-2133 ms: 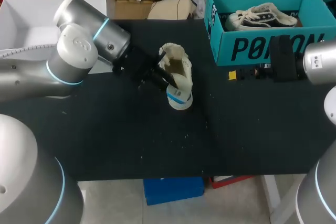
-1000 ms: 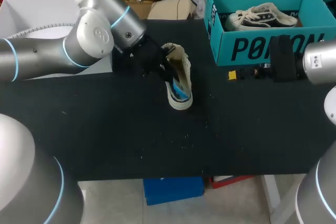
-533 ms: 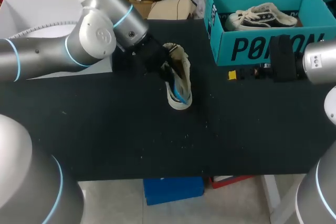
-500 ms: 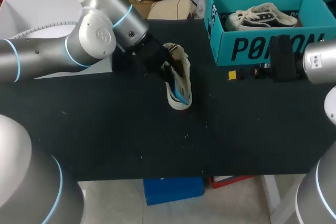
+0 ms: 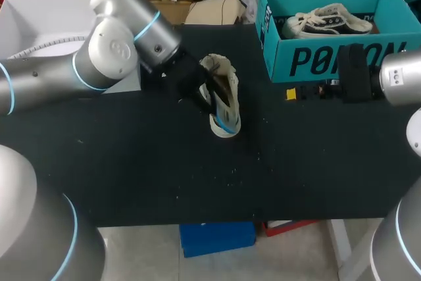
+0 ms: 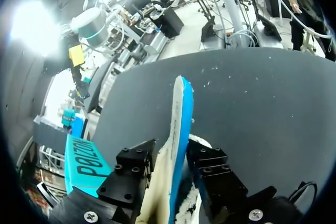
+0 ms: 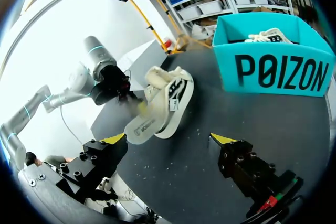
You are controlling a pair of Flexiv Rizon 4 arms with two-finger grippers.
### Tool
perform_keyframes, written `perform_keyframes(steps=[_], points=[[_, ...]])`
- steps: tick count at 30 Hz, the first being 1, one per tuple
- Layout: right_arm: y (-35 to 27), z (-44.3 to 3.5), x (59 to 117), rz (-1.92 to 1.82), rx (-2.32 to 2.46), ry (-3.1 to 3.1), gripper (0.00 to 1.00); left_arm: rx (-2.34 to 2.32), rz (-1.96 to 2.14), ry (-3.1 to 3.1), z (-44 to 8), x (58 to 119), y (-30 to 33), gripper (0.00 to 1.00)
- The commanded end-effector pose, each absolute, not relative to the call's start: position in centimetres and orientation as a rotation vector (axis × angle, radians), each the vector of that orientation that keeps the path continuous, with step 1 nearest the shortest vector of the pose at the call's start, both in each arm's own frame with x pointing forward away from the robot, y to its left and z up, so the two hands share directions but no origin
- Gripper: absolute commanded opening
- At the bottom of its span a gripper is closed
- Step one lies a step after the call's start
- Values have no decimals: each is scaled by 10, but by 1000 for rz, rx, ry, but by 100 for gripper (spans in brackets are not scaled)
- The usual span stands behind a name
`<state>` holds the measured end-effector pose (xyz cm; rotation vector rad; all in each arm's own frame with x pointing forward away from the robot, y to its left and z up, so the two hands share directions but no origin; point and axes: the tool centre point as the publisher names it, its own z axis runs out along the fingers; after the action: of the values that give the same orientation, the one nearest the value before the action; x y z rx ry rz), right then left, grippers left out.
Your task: Take the shoe out of the shoebox, open the shoe tongue, remove and reinsert the insole, then place the shoe into the shoebox
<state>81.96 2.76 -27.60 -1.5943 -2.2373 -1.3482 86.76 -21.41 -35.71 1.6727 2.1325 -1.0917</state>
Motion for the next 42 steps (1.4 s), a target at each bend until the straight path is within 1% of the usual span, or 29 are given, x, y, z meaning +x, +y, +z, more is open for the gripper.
perform_keyframes(steps=[1,3,8,9,10,11,20,42], points=[[28,-276,820,-1346,-1595,-2237,100,1668,-1084,2131,-352,856,-209,33],[28,-276,820,-1346,-1595,-2237,100,1670,-1083,2129,-349,852,-207,30],[28,-276,820,-1346,-1595,-2237,100,1686,-1094,2127,-344,840,-205,27],[28,-276,820,-1346,-1595,-2237,100,1688,-1098,2128,-345,839,-204,23],[28,-276,820,-1346,-1595,-2237,100,1687,-1105,2131,-346,838,-204,6],[28,-276,820,-1346,-1595,-2237,100,1686,-1109,2136,-347,837,-203,0],[28,-276,820,-1346,-1595,-2237,100,1671,-1127,2131,-352,845,-205,0],[28,-276,820,-1346,-1595,-2237,100,1672,-1041,2182,-364,908,-214,0]])
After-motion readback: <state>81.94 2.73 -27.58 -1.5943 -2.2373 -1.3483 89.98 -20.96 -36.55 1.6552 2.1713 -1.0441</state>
